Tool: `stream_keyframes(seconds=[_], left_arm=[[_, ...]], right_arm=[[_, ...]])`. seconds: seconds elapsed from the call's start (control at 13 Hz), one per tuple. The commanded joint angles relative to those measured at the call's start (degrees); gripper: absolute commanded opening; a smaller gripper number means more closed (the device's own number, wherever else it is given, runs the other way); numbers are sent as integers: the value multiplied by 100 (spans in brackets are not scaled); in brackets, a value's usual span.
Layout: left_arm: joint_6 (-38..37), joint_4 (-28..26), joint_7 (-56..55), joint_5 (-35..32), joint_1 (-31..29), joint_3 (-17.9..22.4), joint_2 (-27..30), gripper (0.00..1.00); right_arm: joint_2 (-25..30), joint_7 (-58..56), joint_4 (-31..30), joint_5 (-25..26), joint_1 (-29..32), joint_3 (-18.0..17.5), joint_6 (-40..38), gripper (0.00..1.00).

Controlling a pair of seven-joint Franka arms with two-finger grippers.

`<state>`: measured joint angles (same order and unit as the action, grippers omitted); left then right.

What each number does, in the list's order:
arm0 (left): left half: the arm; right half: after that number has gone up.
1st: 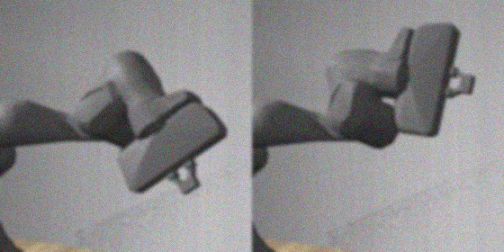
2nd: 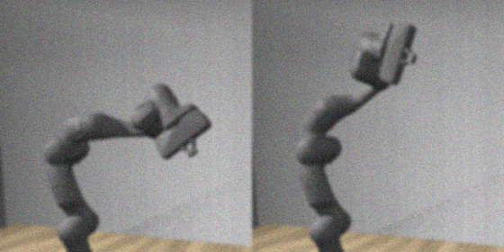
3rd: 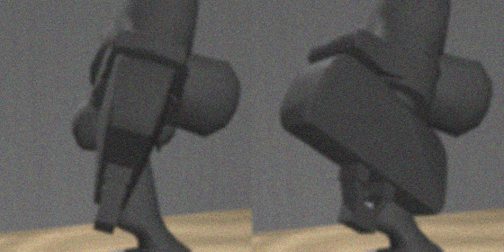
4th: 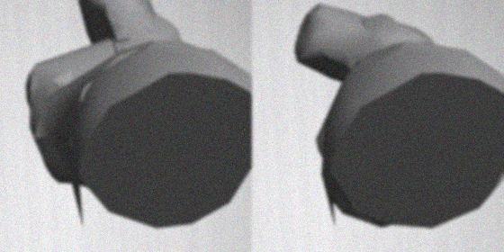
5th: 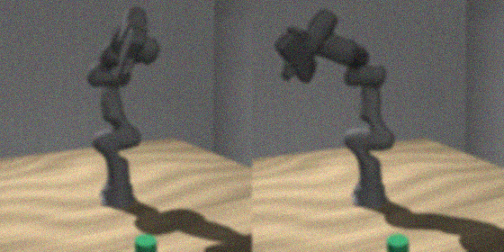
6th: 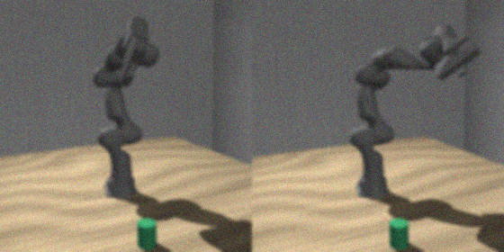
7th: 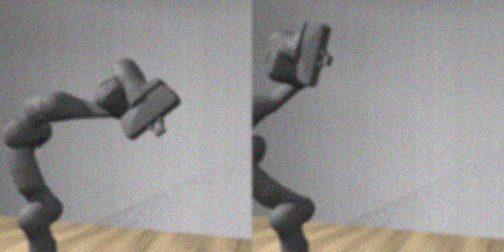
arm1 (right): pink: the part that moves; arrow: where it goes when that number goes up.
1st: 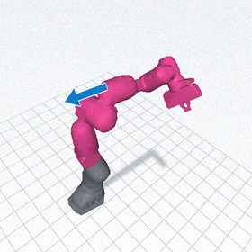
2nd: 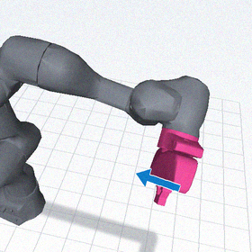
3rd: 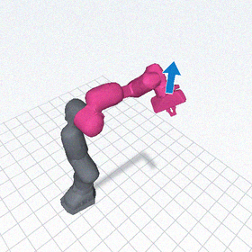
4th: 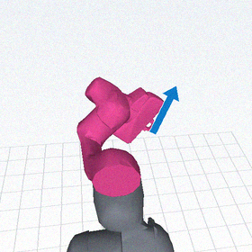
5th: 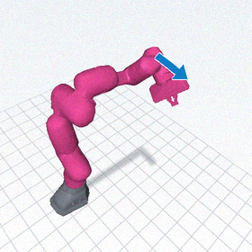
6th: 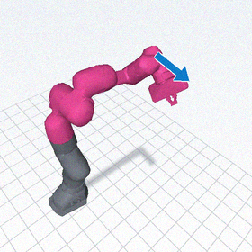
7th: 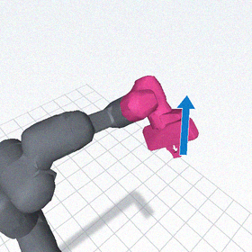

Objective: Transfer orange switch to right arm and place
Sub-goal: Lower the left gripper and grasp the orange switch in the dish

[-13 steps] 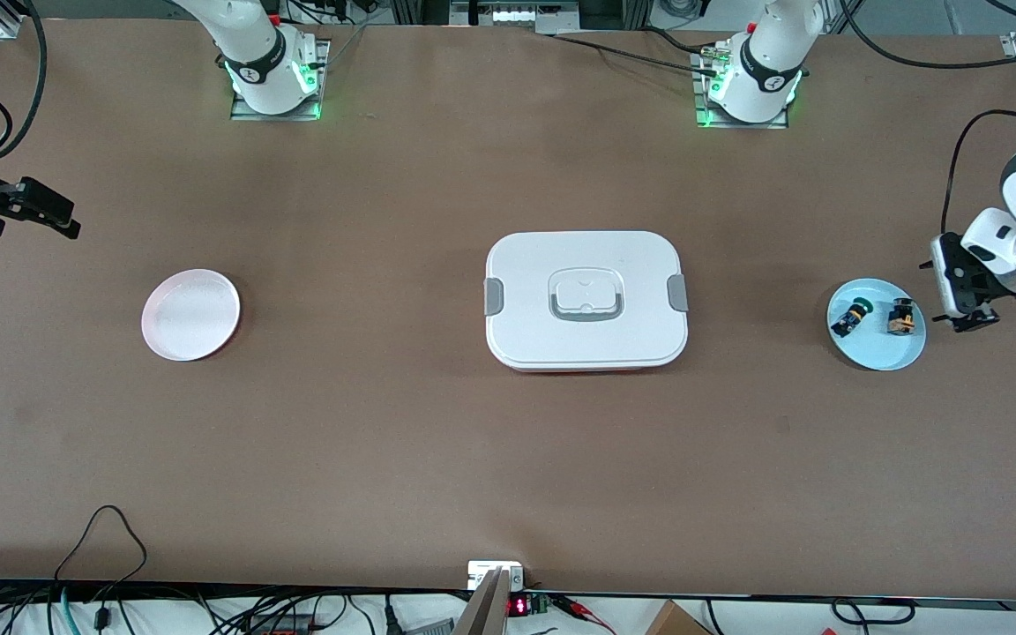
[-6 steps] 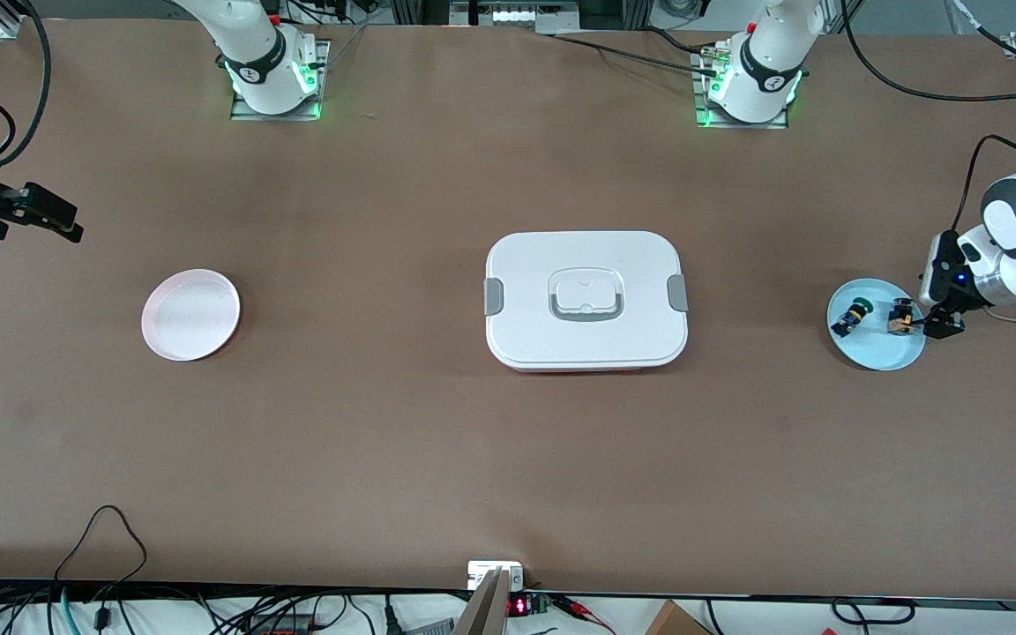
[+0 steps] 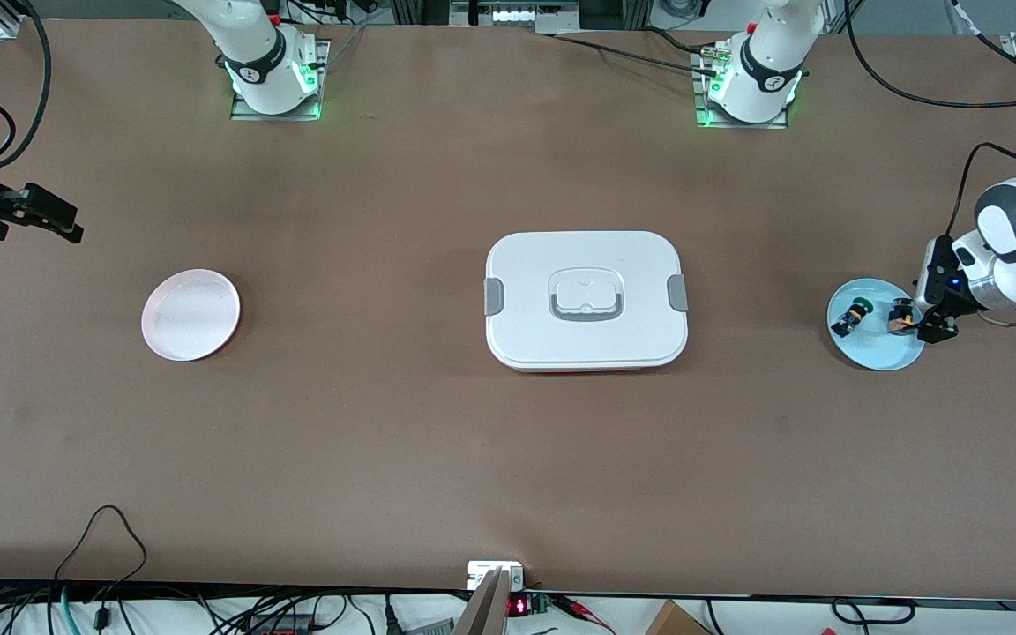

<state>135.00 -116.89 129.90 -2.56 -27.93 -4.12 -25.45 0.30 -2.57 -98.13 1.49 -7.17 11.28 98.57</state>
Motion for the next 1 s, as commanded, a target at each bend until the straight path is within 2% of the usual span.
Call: stream_keyframes(seconds=[0.0,0.92], left_arm=[[131,149,97,71,-54,-115,-127,100],[773,167,132,62,-98,-106,-479,100]], right_arm=[[-47,-42,101,71,14,-12,-5,100],[-82,-42,101,54,-4,-12,57,100]])
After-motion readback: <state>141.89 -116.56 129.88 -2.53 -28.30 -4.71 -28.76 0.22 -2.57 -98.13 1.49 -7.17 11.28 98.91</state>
